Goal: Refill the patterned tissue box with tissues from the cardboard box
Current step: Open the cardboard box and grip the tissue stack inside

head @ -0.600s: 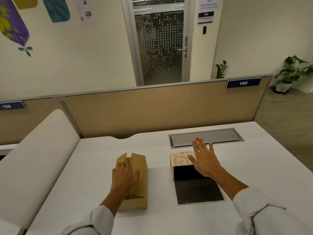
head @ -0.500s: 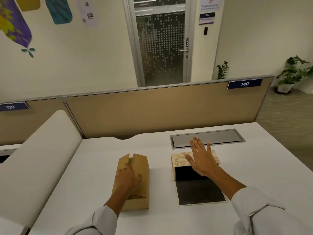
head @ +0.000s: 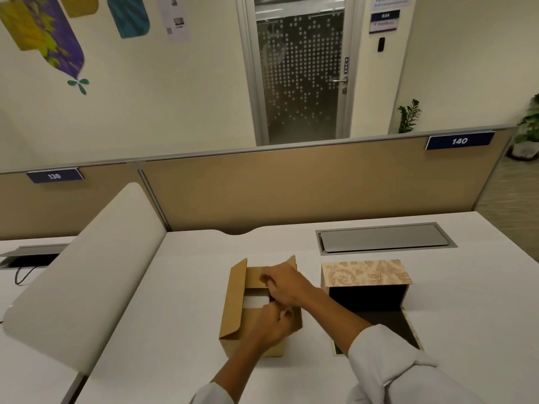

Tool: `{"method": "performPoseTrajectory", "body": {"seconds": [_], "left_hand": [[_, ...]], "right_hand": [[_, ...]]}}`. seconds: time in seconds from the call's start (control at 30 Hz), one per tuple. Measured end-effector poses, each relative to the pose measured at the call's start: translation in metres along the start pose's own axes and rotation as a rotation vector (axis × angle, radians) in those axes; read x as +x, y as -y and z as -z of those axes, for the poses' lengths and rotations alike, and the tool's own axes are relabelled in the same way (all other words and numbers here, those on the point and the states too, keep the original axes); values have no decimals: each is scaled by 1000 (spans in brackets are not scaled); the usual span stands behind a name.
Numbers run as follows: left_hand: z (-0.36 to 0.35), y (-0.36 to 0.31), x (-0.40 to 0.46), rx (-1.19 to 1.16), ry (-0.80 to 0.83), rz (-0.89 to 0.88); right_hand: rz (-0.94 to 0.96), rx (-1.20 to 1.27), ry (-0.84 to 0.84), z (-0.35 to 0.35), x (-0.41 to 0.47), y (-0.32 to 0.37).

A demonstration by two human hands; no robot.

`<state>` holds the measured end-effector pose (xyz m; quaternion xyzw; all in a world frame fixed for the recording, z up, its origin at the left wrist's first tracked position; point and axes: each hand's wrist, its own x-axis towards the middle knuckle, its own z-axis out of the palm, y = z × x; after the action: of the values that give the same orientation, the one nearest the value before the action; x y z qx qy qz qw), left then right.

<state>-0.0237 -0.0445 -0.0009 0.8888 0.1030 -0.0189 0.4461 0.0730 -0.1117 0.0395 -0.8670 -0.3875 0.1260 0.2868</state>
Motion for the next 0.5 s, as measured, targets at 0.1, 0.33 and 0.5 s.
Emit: {"method": "performPoseTrajectory", "body": {"seconds": [0.1,0.33,0.5], "left_hand": [[9,27,5,222,81,18],[52,73,4,619,6,93],[84,77,-14,26,-309,71]], "right_hand": [[-116,-288,266,-20,10,-4],[-68,-496,298,-44,22,-29],[-100,-310,140,-47,33,-46]]}}
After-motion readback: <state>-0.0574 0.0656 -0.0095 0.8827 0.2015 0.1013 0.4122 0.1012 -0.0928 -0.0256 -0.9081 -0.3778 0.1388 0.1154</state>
